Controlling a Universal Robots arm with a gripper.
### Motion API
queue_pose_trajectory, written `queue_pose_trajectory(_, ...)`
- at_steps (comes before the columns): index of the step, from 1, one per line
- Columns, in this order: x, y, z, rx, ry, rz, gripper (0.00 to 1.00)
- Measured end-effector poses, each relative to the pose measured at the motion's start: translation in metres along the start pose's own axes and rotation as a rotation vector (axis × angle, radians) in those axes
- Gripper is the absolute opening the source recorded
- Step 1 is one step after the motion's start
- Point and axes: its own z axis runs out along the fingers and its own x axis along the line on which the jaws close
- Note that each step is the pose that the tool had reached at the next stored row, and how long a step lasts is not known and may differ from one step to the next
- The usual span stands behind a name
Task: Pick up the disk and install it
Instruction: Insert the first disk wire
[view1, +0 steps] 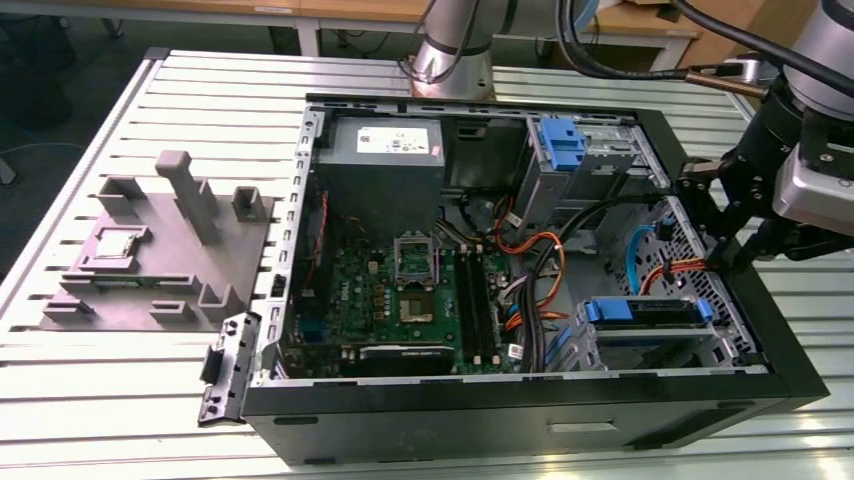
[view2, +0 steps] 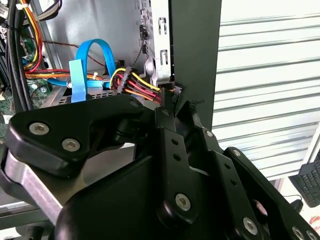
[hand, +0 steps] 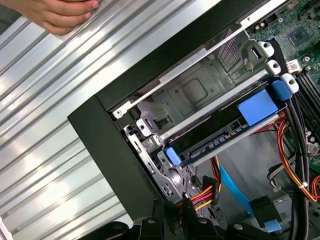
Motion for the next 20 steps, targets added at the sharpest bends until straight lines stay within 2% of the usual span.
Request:
queue_pose_trajectory(2,0.0001,0.0,-0.0005,0.0001,0.0,0.0,0.27)
queue_pose_trajectory(3,0.0004,-0.0002,-0.0028,0.0002,-0.0001,-0.001,0.27)
queue_pose_trajectory(5,0.0012,-0.0007,-0.0071,0.0002,-0.0001,-0.002,0.17)
queue_pose_trajectory(7,0.0019,-0.0011,-0.0115,0.0003,-0.0002,-0.002,0.17)
queue_pose_trajectory(14,0.0015,-0.0008,-0.0119,-0.0003,0.0002,-0.002,0.17)
queue_pose_trajectory(18,-0.0042,0.0031,-0.0132,-0.0002,0.0002,-0.003,0.17)
queue_pose_trajectory(20,-0.005,0.0037,-0.0134,-0.0003,0.0002,-0.002,0.17)
